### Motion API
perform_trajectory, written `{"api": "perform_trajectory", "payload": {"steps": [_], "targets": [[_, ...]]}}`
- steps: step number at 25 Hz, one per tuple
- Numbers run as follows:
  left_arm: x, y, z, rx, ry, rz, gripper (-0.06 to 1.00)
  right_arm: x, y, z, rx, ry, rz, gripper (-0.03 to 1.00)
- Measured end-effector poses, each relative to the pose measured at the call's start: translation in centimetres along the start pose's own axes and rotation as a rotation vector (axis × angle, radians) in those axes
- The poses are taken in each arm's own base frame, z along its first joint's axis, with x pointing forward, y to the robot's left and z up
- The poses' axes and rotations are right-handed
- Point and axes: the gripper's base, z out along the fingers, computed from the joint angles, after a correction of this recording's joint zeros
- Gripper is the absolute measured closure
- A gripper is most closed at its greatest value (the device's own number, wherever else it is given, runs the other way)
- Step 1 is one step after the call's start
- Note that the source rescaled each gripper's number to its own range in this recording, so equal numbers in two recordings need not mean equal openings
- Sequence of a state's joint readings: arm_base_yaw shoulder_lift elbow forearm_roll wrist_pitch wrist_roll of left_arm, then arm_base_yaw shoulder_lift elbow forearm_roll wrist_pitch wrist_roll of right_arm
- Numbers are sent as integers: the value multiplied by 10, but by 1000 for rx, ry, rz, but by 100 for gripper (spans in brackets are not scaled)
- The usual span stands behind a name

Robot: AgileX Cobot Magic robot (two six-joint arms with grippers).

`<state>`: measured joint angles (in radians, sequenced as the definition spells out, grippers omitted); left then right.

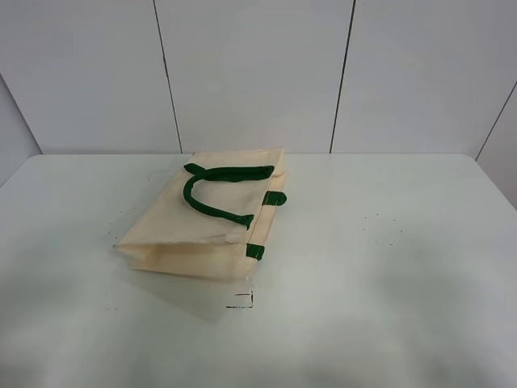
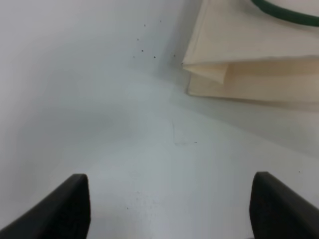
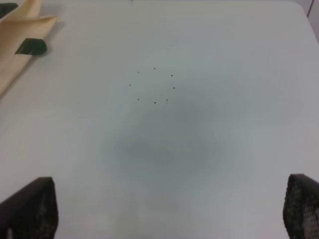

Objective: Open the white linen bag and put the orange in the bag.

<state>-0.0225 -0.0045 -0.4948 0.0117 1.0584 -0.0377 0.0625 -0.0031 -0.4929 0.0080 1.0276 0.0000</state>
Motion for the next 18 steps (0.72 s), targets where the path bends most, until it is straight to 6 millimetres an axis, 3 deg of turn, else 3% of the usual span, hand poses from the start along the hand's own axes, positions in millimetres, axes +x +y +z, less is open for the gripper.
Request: {"api": "perform_trajectory", "payload": {"steps": [18], "targets": [[0, 0, 0, 0, 0, 0, 3, 0, 0, 0, 0, 0, 0, -3]]}}
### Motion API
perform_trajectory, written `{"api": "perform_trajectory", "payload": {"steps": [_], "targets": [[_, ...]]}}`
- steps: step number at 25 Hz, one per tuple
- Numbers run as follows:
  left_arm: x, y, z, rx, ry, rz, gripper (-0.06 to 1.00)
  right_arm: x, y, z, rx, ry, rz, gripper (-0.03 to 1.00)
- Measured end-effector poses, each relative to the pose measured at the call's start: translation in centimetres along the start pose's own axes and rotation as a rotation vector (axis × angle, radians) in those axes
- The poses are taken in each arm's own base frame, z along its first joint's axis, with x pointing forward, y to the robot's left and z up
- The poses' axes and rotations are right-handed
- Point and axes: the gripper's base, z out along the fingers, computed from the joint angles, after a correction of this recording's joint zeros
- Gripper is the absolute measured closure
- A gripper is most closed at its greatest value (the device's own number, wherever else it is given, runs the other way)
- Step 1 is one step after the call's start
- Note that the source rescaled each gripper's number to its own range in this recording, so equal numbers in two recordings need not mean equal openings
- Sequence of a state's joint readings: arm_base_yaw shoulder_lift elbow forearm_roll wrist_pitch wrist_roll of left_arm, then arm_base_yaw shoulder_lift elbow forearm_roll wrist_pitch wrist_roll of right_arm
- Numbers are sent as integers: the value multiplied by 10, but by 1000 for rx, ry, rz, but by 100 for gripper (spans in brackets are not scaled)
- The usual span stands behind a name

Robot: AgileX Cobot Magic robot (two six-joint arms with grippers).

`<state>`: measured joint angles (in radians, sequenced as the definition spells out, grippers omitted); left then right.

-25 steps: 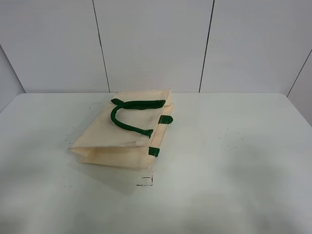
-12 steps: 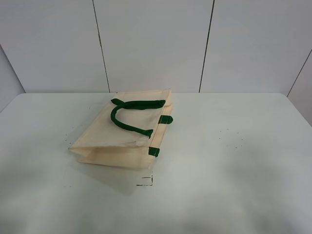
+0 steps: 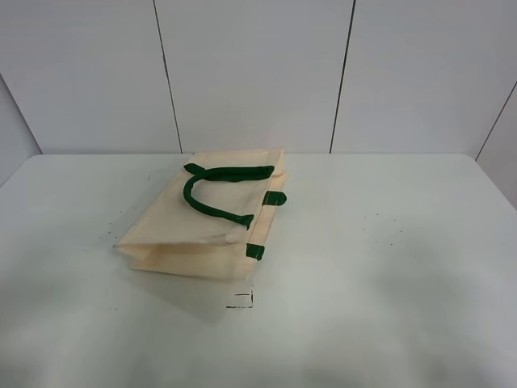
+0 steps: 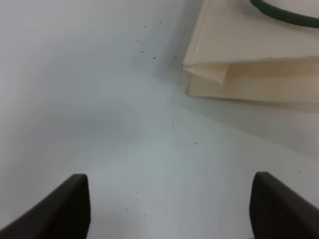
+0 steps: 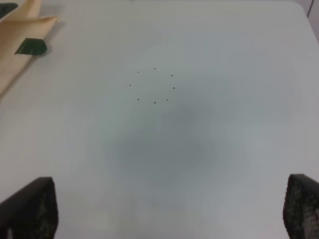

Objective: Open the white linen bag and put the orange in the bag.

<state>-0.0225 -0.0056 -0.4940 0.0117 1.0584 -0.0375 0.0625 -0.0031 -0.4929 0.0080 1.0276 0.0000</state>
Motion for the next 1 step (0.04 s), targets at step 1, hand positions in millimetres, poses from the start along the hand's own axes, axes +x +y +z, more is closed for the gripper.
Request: {"api": "perform_trajectory", "payload": {"steps": [1], "targets": [[0, 0, 0, 0, 0, 0, 3, 0, 0, 0, 0, 0, 0, -3]]}}
